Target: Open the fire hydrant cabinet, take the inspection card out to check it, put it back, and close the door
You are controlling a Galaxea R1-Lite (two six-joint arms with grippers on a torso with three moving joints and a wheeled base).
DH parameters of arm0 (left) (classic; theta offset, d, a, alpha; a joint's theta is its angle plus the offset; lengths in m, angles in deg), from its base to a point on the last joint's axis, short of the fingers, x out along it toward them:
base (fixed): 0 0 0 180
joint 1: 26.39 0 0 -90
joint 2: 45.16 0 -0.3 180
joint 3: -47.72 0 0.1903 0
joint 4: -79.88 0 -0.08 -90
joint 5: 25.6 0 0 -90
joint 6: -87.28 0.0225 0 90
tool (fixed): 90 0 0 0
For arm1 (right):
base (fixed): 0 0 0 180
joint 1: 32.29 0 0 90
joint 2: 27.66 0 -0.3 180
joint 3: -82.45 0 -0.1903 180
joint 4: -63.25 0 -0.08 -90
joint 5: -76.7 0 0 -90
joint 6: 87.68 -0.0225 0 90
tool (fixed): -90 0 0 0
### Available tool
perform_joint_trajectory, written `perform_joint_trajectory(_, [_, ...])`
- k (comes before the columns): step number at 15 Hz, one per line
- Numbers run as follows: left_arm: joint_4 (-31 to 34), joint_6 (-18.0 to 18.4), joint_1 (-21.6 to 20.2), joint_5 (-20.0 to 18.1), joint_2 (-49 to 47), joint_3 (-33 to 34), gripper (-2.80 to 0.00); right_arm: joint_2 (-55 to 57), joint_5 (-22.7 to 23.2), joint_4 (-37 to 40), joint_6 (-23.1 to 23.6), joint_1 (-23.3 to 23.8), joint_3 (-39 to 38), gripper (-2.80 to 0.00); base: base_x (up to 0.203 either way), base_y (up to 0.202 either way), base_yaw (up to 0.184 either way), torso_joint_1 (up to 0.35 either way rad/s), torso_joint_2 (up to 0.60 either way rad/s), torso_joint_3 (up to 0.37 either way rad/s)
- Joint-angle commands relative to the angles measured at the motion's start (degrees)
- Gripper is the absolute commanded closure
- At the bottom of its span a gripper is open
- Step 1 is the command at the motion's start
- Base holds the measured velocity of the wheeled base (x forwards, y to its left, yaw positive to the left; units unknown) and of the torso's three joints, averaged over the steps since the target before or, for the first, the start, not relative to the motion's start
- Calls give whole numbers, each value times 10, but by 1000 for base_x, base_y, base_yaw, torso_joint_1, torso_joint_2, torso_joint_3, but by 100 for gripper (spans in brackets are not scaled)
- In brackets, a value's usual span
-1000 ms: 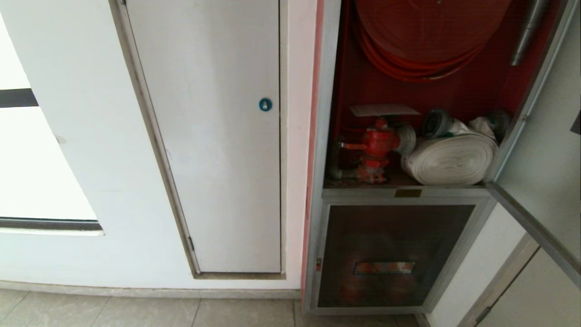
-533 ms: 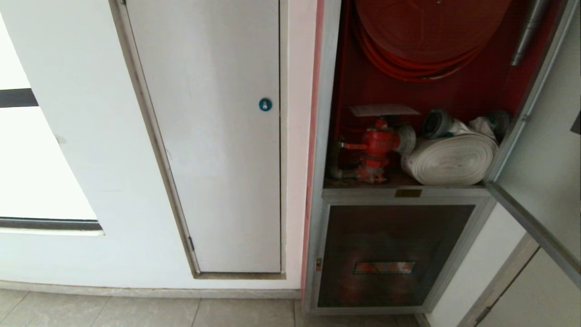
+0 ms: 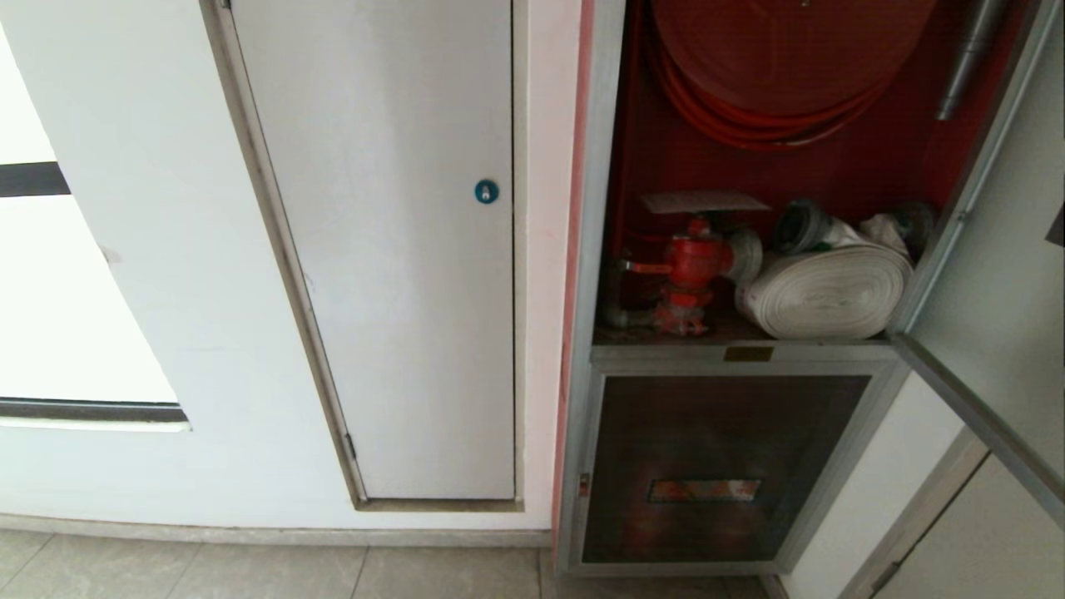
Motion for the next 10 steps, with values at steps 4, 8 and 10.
perform_joint_trajectory(4, [0,0,0,0,0,4,0,-1,0,0,0,0,0,0,0,0,0,0,0,0])
perform_joint_trajectory(8, [0,0,0,0,0,4,0,-1,0,0,0,0,0,0,0,0,0,0,0,0])
perform_joint_trajectory(10, [0,0,0,-1,0,4,0,-1,0,0,0,0,0,0,0,0,0,0,0,0])
